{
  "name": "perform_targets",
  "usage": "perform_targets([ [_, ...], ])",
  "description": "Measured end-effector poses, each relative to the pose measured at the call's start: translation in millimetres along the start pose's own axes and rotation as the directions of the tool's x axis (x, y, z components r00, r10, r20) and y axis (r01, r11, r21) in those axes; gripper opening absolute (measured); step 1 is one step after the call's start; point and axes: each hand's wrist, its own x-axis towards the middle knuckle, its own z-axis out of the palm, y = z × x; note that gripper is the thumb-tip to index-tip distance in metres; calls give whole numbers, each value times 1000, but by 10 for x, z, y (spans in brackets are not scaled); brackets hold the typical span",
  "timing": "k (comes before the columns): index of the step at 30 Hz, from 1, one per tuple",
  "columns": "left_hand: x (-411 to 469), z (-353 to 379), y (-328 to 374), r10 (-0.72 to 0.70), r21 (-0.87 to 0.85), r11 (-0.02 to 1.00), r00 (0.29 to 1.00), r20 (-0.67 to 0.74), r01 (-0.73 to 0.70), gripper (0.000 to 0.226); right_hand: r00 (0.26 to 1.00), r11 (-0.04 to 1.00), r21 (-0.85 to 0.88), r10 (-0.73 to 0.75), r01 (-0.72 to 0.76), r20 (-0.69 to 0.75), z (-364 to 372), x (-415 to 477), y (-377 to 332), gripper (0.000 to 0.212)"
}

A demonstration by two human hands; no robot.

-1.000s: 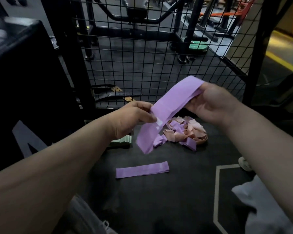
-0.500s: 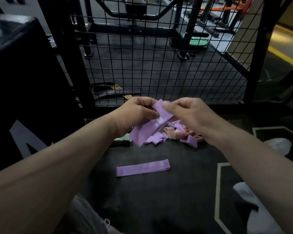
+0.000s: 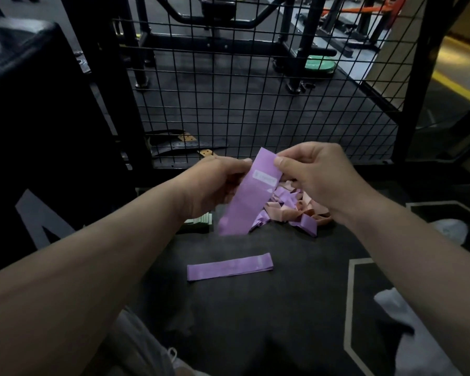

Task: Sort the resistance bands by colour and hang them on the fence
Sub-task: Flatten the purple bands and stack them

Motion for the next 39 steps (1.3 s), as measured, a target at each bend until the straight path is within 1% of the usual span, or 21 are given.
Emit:
perform_targets([
  [2, 8, 16, 0, -35, 26, 999, 999, -13, 35, 13, 999, 999, -38, -31, 29, -33, -15, 13, -12, 7],
  [3, 18, 31, -5, -29, 58, 998, 998, -55, 32, 12, 998, 996, -74, -53, 51, -38, -25, 14, -26, 7],
  [5, 43, 45, -26, 38, 126, 992, 992, -121, -23, 12, 994, 986, -131, -110, 106, -18, -54, 14, -54, 7],
  [7, 49, 57, -27, 111, 99, 990, 987, -117, -100, 27, 985, 971, -167, -163, 170, 51, -69, 10, -100, 6],
  [9, 32, 71, -15, 127, 48, 991, 986, -103, -123, 59, 973, 962, -165, -198, 216, 120, -61, 12, -138, 4],
  [10, 34, 76, -15, 140, 70, 989, 984, -109, -133, 74, 968, 959, -159, -213, 233, 133, -55, 20, -149, 5],
  [12, 44, 79, -28, 205, 155, 970, 970, -129, -185, 89, 961, 956, -144, -236, 256, 142, -51, 35, -167, 6],
  [13, 44, 73, -33, 243, 150, 963, 964, -107, -225, 90, 960, 955, -139, -241, 261, 143, -50, 38, -174, 6],
  [15, 20, 53, -24, 292, 79, 953, 956, 10, -292, 82, 959, 954, -144, -245, 265, 141, -42, 49, -184, 6],
  [18, -21, 25, 9, 279, -12, 960, 951, 136, -280, 54, 967, 952, -181, -231, 248, 110, -29, 77, -166, 5],
  [19, -22, 31, 6, 263, -21, 965, 954, 142, -263, 43, 974, 961, -170, -205, 219, 97, -32, 84, -156, 6],
  [21, -11, 58, -9, 255, 13, 966, 960, 116, -258, 20, 989, 988, -92, -119, 127, 88, -39, 85, -142, 7],
  [23, -2, 75, -36, 254, 76, 962, 961, 106, -263, 10, 994, 999, -22, -40, 43, 102, -55, 87, -129, 12],
  [25, 2, 79, -49, 250, 100, 960, 962, 110, -261, 8, 986, 1000, -12, 16, -14, 167, -81, 94, -113, 24],
  [27, 8, 74, -53, 243, 99, 962, 962, 121, -255, 9, 972, 998, -59, 41, -28, 233, -90, 93, -88, 30],
  [28, 4, 74, -51, 237, 99, 963, 962, 133, -251, 10, 973, 997, -79, 38, -21, 229, -85, 92, -69, 29],
  [30, 8, 71, -55, 214, 94, 968, 963, 164, -231, 11, 987, 997, -77, 27, -15, 157, -89, 105, -33, 25],
  [33, 29, 52, -64, 149, 106, 980, 974, 171, -169, 9, 995, 995, 42, 90, -93, 51, -136, 152, 15, 22],
  [35, 35, 37, -88, 111, 152, 979, 980, 164, -137, 7, 984, 973, 146, 178, -179, 20, -191, 177, 79, 21],
  [37, 11, 28, -103, 53, 224, 970, 985, 165, -90, 2, 966, 928, 274, 260, -251, 6, -239, 199, 195, 18],
  [39, -9, 17, -127, -31, 309, 951, 985, 168, -23, 13, 944, 877, 373, 330, -303, -10, -276, 223, 355, 15],
])
